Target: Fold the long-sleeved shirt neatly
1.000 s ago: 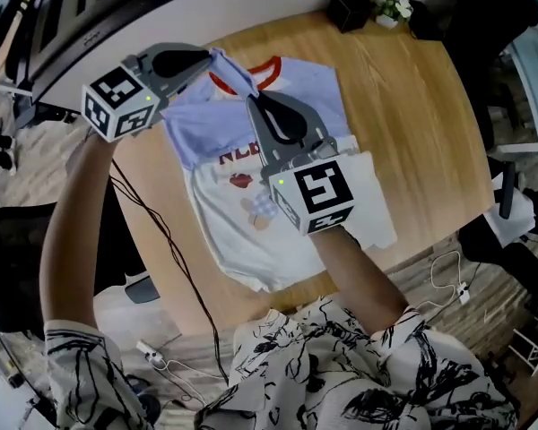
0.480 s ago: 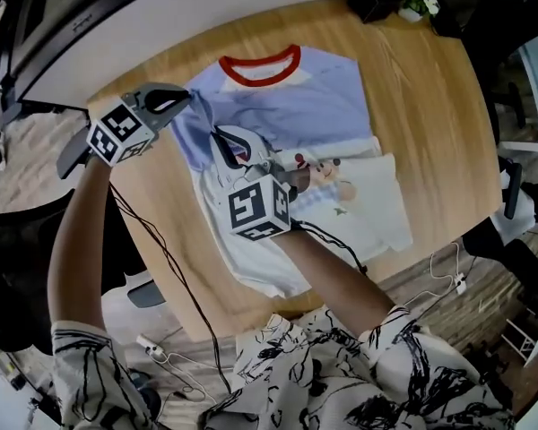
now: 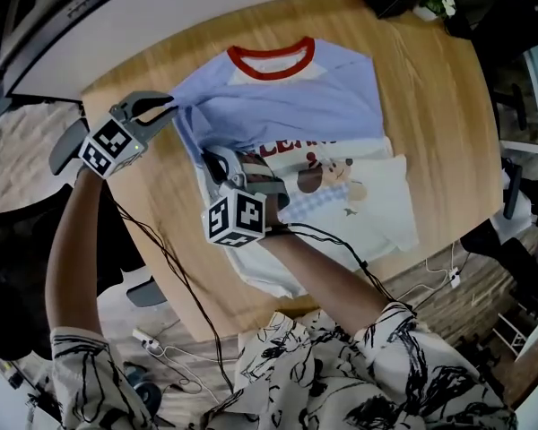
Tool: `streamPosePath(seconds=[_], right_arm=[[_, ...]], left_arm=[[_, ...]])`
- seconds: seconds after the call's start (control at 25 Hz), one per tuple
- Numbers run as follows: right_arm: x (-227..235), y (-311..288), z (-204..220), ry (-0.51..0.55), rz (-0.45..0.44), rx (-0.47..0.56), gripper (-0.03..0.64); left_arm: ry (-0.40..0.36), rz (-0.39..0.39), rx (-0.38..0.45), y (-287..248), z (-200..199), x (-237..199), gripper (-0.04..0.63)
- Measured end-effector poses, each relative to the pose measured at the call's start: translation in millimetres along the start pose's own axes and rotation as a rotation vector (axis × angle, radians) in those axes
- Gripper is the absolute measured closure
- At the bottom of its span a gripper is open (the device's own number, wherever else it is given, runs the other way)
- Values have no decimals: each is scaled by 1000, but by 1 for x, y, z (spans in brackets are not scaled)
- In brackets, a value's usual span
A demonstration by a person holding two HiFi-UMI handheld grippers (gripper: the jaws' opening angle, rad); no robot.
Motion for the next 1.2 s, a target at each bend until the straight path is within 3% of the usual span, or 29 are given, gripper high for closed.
streamPosePath(seconds=[0.16, 0.28, 0.36, 0.56, 0.68, 0.76, 0.84, 1.04, 1.2], right_arm=[[-13, -12, 0, 43, -51, -46, 588], [-18, -16, 1, 107, -54, -74, 586], [-19, -18, 2, 156, -53, -84, 584], [-26, -24, 5, 251, -60, -104, 584], [-32, -26, 7, 292, -58, -116, 584], [-33, -28, 8, 304, -58, -126, 584], [-34, -28, 9, 309, -56, -134, 583], [-41, -30, 9, 319, -59, -148, 578], [-42, -27, 6, 228, -110, -129, 538]], left_arm=[[106, -12, -27, 12, 14, -8, 540], [268, 52, -59, 3, 2, -4, 555], [295, 80, -109, -7, -10, 0, 549], [32, 57, -321, -29, -19, 2, 502], [-161, 101, -476, -45, -12, 11, 528], [-270, 114, -553, -52, -3, 13, 586], [-326, 110, -537, -47, 1, 13, 588], [-386, -18, -296, -17, 20, 8, 586], [-425, -109, -336, -18, 53, 4, 571]])
Point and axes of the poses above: the fingertips, and each gripper's own axes: y backward along the fingers, x to its right, z out of its underside, the point moved 5 cm from there along y, backward along the fingers, and after that the axes turned 10 degrees about y, right-handed, at the moved point
